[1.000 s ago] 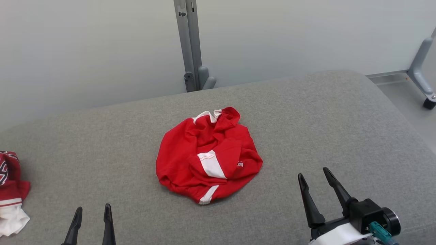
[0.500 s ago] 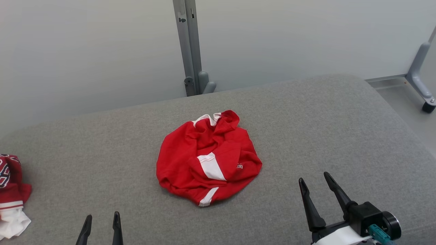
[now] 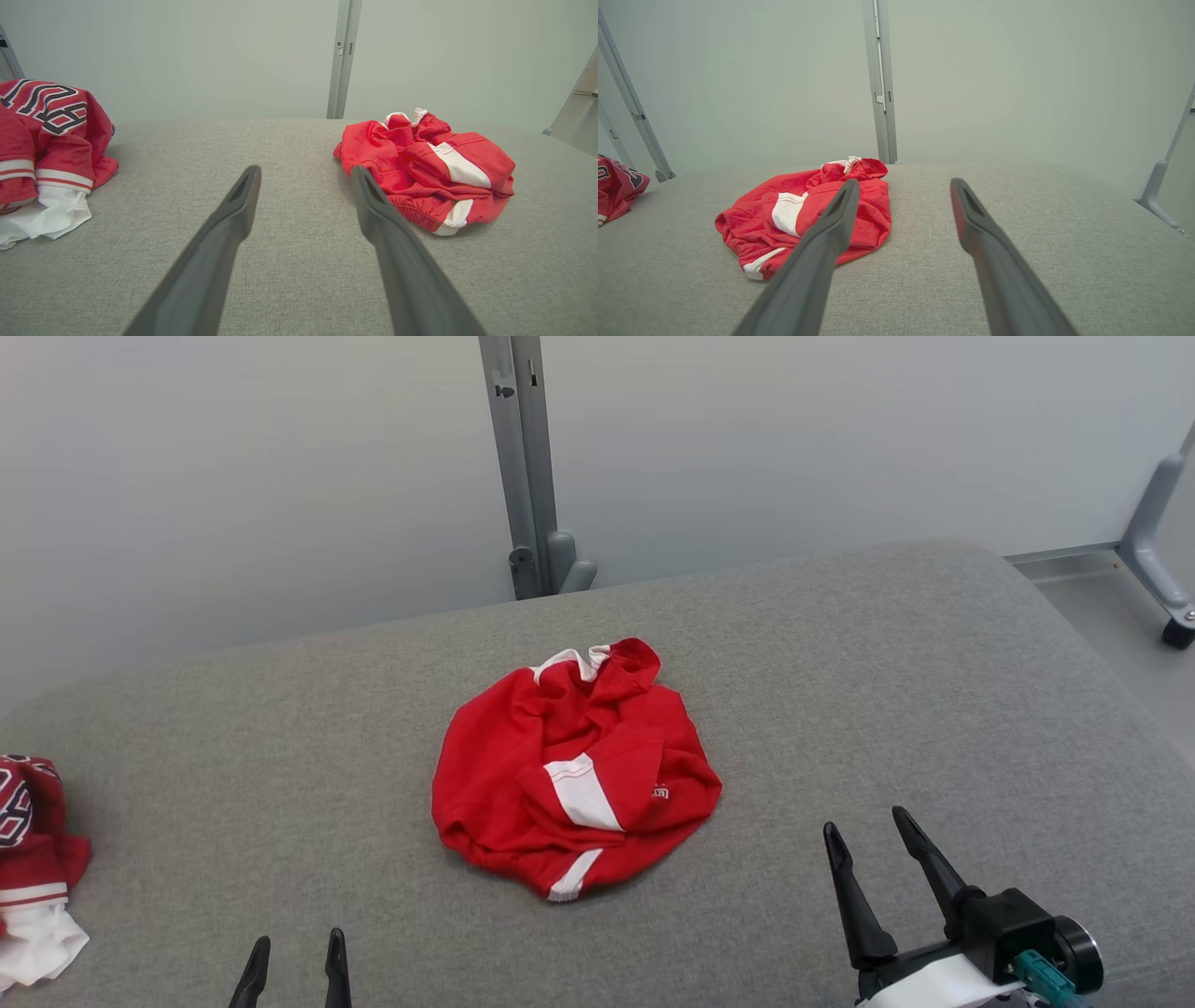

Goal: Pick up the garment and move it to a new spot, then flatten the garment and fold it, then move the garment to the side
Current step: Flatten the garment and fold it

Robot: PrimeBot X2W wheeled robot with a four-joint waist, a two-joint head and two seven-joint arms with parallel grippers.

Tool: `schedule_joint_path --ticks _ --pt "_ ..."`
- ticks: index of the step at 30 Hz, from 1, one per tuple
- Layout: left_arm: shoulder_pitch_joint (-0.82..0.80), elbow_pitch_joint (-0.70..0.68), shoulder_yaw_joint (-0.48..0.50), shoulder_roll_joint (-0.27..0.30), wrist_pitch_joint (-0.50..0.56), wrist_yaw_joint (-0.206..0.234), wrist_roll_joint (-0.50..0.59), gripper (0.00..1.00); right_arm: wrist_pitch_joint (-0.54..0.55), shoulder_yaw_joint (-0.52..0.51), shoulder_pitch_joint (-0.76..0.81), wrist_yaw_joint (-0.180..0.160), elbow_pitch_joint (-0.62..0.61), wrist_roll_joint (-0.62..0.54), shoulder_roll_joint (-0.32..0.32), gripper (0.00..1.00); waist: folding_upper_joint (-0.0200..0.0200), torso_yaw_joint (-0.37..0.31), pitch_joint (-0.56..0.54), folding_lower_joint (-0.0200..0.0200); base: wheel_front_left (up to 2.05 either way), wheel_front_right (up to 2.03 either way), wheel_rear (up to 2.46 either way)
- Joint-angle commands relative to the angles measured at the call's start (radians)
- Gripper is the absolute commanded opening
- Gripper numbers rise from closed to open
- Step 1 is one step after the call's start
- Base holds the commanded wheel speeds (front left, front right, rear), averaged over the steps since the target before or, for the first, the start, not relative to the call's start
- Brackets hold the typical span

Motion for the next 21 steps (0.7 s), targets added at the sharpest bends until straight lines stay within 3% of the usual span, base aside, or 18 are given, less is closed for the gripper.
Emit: schedule_joint_path --ticks 1,10,21 --pt "-0.01 0.003 0.002 0.001 0.0 0.0 -0.002 1.0 -0.002 0.001 0.007 -0.001 -0.001 -0.002 -0.003 1.0 0.0 0.0 0.001 0.0 0.0 0.0 0.0" --pt "-0.035 0.069 -0.052 0.0 0.0 -0.011 -0.018 1.0 -0.002 -0.004 -0.001 -0.001 -0.005 -0.012 -0.003 1.0 0.0 0.007 0.024 0.0 0.0 0.0 0.0" --pt "-0.225 0.326 -0.33 0.001 0.0 -0.039 -0.243 1.0 -0.002 0.015 -0.037 -0.001 -0.006 -0.024 -0.003 1.0 0.0 0.003 0.096 0.0 0.0 0.0 0.0"
